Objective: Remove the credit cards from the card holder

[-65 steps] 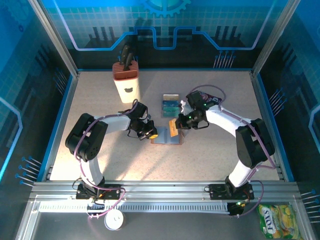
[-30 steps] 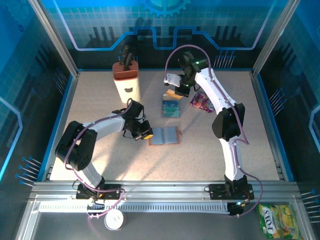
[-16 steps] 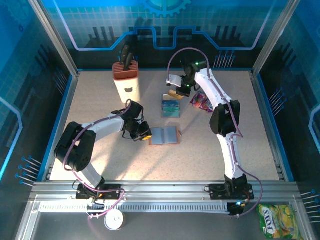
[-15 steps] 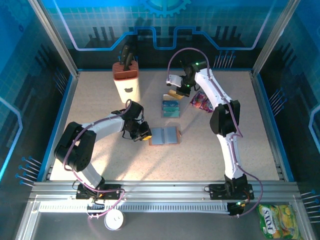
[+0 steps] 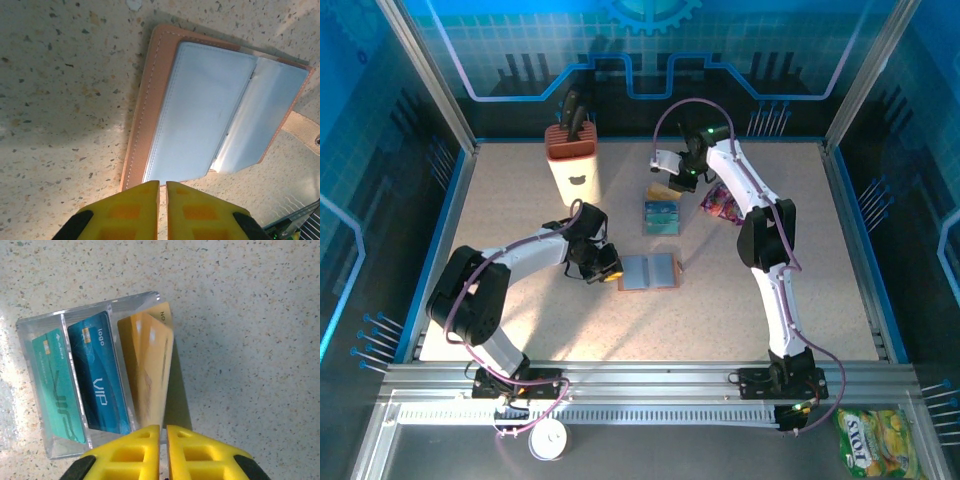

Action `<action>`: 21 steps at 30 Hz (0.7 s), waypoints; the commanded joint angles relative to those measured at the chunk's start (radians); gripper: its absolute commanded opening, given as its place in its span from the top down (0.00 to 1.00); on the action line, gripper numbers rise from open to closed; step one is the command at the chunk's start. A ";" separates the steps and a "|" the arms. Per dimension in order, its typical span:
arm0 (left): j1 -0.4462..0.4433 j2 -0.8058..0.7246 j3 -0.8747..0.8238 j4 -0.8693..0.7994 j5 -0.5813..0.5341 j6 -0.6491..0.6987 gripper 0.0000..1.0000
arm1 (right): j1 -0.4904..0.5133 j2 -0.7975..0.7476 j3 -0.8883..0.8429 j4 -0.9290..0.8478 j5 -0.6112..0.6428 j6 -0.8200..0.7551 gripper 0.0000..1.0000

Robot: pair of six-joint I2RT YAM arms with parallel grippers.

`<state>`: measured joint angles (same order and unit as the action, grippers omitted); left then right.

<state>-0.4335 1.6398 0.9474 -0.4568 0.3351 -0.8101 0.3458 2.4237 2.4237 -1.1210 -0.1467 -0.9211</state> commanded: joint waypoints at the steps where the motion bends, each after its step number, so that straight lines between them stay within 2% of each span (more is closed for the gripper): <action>1: -0.004 -0.020 0.031 -0.045 -0.021 0.017 0.87 | -0.001 -0.063 -0.008 0.019 0.010 0.010 0.85; 3: -0.002 -0.024 0.039 -0.048 -0.027 0.023 0.88 | -0.001 -0.093 -0.048 0.039 0.012 0.022 0.81; 8: 0.014 -0.059 0.034 -0.052 -0.050 0.046 0.87 | -0.001 -0.181 -0.146 0.094 0.019 0.075 0.80; 14: 0.071 -0.072 0.040 -0.016 -0.075 0.100 0.84 | -0.003 -0.339 -0.392 0.268 0.046 0.206 0.65; 21: 0.154 -0.051 0.088 -0.022 -0.131 0.201 0.64 | -0.016 -0.564 -0.754 0.557 0.091 0.382 0.48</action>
<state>-0.3115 1.5875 1.0019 -0.4732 0.2455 -0.6807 0.3454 1.9404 1.7473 -0.7204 -0.0818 -0.6495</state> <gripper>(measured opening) 0.346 0.509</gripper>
